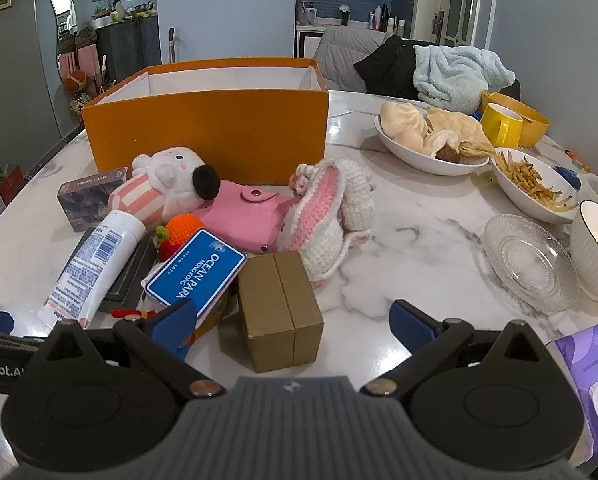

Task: Organize objects
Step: 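Reach the left tool to the white lotion tube while the right tool approaches the small brown box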

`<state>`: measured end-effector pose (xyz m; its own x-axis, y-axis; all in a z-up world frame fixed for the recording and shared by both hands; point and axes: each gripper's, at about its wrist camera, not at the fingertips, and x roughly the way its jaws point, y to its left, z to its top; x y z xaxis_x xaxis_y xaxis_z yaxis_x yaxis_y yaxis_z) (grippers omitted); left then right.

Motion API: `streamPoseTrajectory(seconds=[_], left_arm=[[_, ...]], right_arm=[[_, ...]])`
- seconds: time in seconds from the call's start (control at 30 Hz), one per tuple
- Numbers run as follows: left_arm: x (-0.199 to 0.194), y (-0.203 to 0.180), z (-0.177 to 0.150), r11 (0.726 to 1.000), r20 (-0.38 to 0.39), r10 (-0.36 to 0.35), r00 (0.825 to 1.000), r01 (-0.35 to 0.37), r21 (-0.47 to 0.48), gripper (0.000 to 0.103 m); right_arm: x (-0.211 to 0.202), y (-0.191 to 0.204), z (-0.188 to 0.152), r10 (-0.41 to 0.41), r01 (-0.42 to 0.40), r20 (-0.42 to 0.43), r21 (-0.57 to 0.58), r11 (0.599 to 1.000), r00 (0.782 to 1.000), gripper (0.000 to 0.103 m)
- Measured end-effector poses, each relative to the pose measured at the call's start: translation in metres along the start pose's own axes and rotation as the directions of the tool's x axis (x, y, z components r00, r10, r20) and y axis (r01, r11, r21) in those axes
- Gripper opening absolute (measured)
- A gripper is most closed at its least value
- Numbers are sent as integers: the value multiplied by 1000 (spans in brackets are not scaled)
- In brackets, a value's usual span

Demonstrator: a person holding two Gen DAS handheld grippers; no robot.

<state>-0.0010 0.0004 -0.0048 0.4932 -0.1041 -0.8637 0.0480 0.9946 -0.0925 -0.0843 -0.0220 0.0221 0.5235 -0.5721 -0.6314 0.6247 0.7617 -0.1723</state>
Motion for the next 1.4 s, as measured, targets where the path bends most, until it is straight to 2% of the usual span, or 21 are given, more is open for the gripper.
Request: streamPoseTrajectory(seconds=[0.47, 0.53, 0.7, 0.87, 1.17, 1.3, 1.4], left_arm=[[-5, 2, -2, 1000, 10, 7, 1000, -8, 22, 103], [-8, 4, -4, 998, 14, 0, 1000, -1, 58, 103], [-10, 8, -5, 997, 28, 16, 999, -18, 75, 103], [-11, 10, 0, 997, 39, -12, 999, 9, 80, 103], [-8, 3, 11, 989, 66, -82, 994, 73, 125, 103], [6, -1, 22, 984, 79, -110, 991, 98, 150, 103], [16, 0, 29, 985, 80, -127, 989, 116, 130, 103]], right_arm=[[-1, 1, 4, 13, -13, -5, -3, 1000, 1000, 102], [-1, 2, 7, 24, -24, -9, 1, 1000, 1000, 102], [0, 6, 11, 66, -66, 3, 18, 998, 998, 102], [3, 5, 12, 43, -43, 1, -4, 999, 999, 102], [2, -17, 2, 69, -69, -10, -32, 997, 998, 102], [7, -18, 1, 92, -92, -18, -24, 995, 996, 102], [10, -17, 2, 100, -100, -15, -26, 995, 995, 102]])
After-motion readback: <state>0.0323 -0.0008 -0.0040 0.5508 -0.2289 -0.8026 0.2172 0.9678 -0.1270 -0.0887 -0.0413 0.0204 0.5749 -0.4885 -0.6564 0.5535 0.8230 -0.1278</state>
